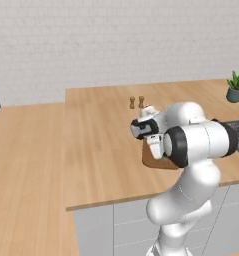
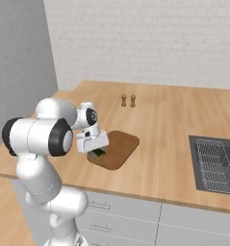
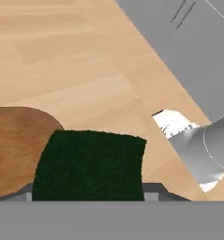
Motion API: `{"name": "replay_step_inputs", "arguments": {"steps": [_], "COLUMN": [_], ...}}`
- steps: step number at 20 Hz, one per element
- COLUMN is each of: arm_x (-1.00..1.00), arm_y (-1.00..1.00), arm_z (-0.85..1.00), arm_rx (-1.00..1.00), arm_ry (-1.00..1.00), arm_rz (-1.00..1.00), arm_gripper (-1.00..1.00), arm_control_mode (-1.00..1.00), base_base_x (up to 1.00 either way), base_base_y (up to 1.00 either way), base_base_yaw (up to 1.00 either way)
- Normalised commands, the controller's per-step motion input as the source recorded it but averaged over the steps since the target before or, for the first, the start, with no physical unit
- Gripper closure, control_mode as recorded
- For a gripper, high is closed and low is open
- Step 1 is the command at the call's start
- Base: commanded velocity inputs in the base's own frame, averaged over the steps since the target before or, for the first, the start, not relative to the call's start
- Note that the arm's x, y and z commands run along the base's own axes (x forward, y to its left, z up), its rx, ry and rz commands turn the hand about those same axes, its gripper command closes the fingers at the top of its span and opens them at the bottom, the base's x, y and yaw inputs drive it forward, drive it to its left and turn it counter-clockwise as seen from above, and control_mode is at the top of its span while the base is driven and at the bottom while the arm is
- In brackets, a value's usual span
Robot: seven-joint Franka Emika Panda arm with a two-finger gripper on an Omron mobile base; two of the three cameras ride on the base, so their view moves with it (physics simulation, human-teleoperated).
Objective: Pick up the sponge from the counter and clean the cutting board by briefly scrubbing or pressing down on the cutting board. Once finished, release the sponge.
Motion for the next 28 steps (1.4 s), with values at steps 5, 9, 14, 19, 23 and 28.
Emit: {"name": "replay_step_inputs", "arguments": {"steps": [5,9,14,19,23,28], "arm_x": [0.04,0.49,0.17,0.19,0.02,0.03], "arm_y": [-0.57,-0.36,-0.2,0.13,0.06,0.0], "arm_z": [0.08,0.15,0.09,-0.04,-0.39,-0.56], "arm_rx": [0.08,0.28,0.27,0.19,0.22,0.27], "arm_ry": [-0.52,-0.11,-0.08,-0.16,-0.17,-0.07], "arm_rz": [0.0,0.0,0.0,0.0,0.0,0.0], "arm_gripper": [1.0,1.0,1.0,1.0,1.0,1.0], "arm_control_mode": [-1.0,-1.0,-1.0,-1.0,-1.0,-1.0], "base_base_x": [0.0,0.0,0.0,0.0,0.0,0.0], "base_base_y": [0.0,0.0,0.0,0.0,0.0,0.0], "base_base_yaw": [0.0,0.0,0.0,0.0,0.0,0.0]}}
